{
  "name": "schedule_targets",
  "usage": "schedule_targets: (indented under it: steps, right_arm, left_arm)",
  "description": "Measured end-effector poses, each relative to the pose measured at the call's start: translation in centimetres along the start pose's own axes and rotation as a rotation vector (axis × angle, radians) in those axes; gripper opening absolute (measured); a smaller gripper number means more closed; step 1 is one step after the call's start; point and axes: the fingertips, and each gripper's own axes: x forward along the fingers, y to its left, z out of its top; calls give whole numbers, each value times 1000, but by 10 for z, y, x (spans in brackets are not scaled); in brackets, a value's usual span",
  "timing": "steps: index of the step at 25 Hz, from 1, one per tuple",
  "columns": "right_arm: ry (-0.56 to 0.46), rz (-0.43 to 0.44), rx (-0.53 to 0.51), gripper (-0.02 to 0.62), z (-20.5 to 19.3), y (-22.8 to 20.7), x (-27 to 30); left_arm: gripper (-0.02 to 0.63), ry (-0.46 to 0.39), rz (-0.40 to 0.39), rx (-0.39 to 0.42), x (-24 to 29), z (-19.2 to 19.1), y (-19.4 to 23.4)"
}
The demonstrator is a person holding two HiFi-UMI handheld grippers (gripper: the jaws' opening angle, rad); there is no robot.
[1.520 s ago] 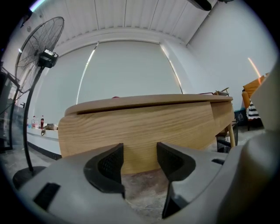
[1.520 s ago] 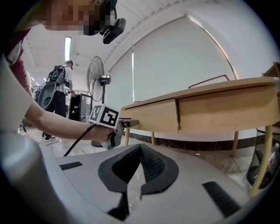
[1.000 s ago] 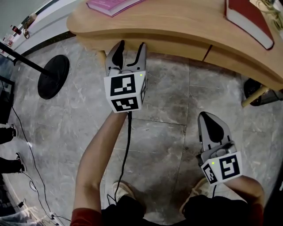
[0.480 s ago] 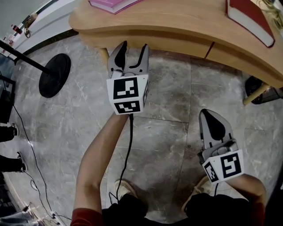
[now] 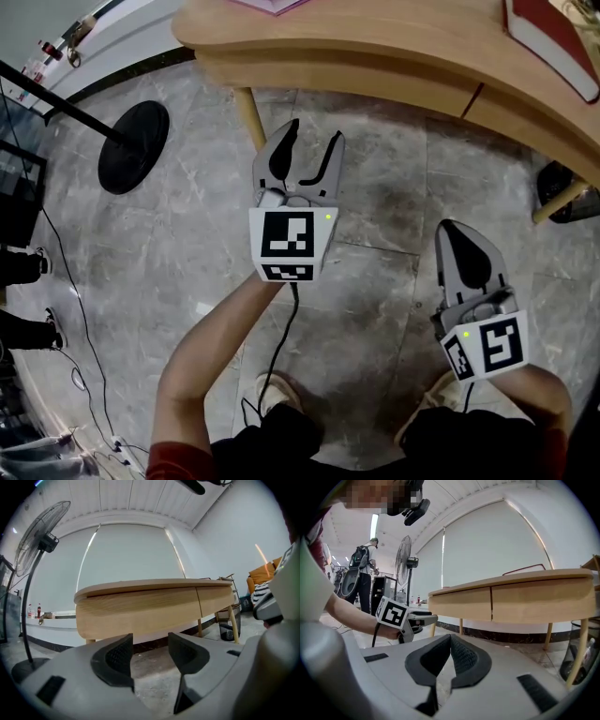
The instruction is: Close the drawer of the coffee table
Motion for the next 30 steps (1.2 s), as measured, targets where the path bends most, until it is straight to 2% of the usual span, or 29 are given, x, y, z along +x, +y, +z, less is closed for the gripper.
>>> schedule_targets:
  steps: [11, 18, 22, 25, 30]
  right_arm:
    - [-16, 22, 4, -2, 4, 15, 2]
    - [-19, 23, 1, -2, 5, 18, -1]
    - [-14, 21, 5, -2, 3, 17, -2]
    - [-16, 21, -2, -2, 3, 17, -3]
    - [-9, 24, -4, -2, 0, 19, -4]
  left_arm:
    - [224, 8, -58, -54, -65, -16, -28]
    - [223, 9, -54, -110, -106, -26, -43]
    - [224, 27, -63, -67, -124, -43, -51]
    - [224, 59, -64, -69, -126, -56, -53]
    - [222, 46, -57, -65, -125, -51, -52]
